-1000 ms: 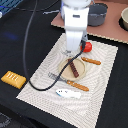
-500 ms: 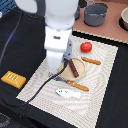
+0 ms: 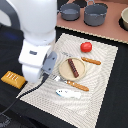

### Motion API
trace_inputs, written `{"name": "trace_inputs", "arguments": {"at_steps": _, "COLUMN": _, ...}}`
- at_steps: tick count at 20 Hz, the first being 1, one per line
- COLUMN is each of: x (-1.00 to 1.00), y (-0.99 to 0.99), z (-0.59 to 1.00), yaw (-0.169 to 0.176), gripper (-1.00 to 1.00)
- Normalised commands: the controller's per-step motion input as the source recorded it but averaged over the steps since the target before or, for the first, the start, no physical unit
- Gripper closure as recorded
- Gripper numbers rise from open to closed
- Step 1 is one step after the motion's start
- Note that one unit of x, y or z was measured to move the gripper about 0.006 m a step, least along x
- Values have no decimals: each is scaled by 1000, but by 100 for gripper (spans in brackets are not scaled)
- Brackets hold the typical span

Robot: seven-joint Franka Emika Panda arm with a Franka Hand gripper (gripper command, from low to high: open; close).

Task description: Interact with the objects in diverse but meaningful ways.

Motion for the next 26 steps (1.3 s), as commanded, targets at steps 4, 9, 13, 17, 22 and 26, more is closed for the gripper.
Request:
{"name": "trace_inputs", "arguments": {"at_steps": 4, "x": -773, "y": -409, "z": 96, "yaw": -93, "gripper": -100}}
{"name": "trace_inputs", "arguments": {"at_steps": 9, "x": -634, "y": -100, "z": 77, "yaw": -98, "gripper": -100}}
{"name": "trace_inputs", "arguments": {"at_steps": 13, "x": -721, "y": 149, "z": -3, "yaw": -94, "gripper": -100}}
{"name": "trace_inputs", "arguments": {"at_steps": 17, "x": -672, "y": 329, "z": -26, "yaw": -97, "gripper": -100}}
{"name": "trace_inputs", "arguments": {"at_steps": 22, "x": -709, "y": 351, "z": -127, "yaw": -73, "gripper": -100}}
{"name": "trace_inputs", "arguments": {"at_steps": 26, "x": -484, "y": 288, "z": -153, "yaw": -46, "gripper": -100}}
